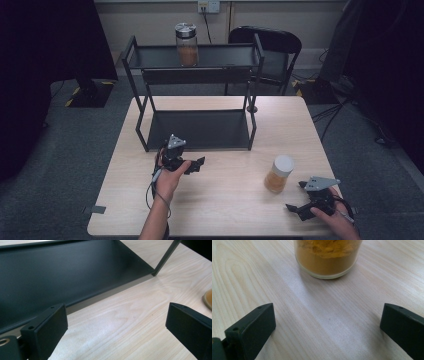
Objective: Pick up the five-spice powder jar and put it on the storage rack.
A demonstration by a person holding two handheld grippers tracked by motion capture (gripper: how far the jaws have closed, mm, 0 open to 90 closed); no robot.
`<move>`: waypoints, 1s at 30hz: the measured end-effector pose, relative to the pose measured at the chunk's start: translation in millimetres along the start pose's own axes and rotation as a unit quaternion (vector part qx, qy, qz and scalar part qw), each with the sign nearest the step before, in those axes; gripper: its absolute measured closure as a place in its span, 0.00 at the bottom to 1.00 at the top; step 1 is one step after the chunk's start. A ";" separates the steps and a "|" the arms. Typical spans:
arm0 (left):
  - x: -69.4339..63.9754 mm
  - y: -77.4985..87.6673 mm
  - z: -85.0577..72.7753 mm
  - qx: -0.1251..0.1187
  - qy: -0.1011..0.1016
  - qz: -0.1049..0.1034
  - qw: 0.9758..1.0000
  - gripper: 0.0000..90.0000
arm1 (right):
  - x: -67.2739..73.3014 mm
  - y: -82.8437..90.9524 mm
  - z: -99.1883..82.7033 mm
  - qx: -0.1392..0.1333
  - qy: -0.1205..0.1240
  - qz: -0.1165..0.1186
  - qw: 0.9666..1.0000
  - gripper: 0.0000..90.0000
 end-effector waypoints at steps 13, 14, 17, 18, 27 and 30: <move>2.1 3.1 -21.4 0.014 0.003 0.004 1.000 0.04 | 0.0 0.0 0.0 0.000 0.000 0.000 1.000 0.00; 2.3 3.9 -25.1 0.017 0.003 0.005 1.000 0.04 | 0.0 0.0 -0.1 0.000 0.000 0.000 1.000 0.00; 2.4 5.1 -28.8 0.018 0.005 0.006 1.000 0.04 | 0.0 0.0 0.0 0.000 0.000 0.000 1.000 0.00; 2.0 5.5 -30.4 0.019 0.005 0.006 1.000 0.04 | -0.1 0.0 0.0 0.000 0.000 0.000 1.000 0.00; 0.1 9.1 -41.1 0.029 0.001 0.009 1.000 0.04 | 0.0 0.0 0.0 0.000 0.000 0.000 1.000 0.00; 0.3 10.9 -45.4 0.033 0.004 0.009 0.999 0.04 | 0.0 0.0 0.0 0.000 0.000 0.000 1.000 0.00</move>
Point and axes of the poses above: each handheld gripper's, and its own axes: y roughly backward along the jaws, z roughly out of its top, x roughly to its left, the point moved 4 cm from there along -y, roughly forward along the jaws, and after that the axes turned 3 degrees about -x, right-handed, at the moved point
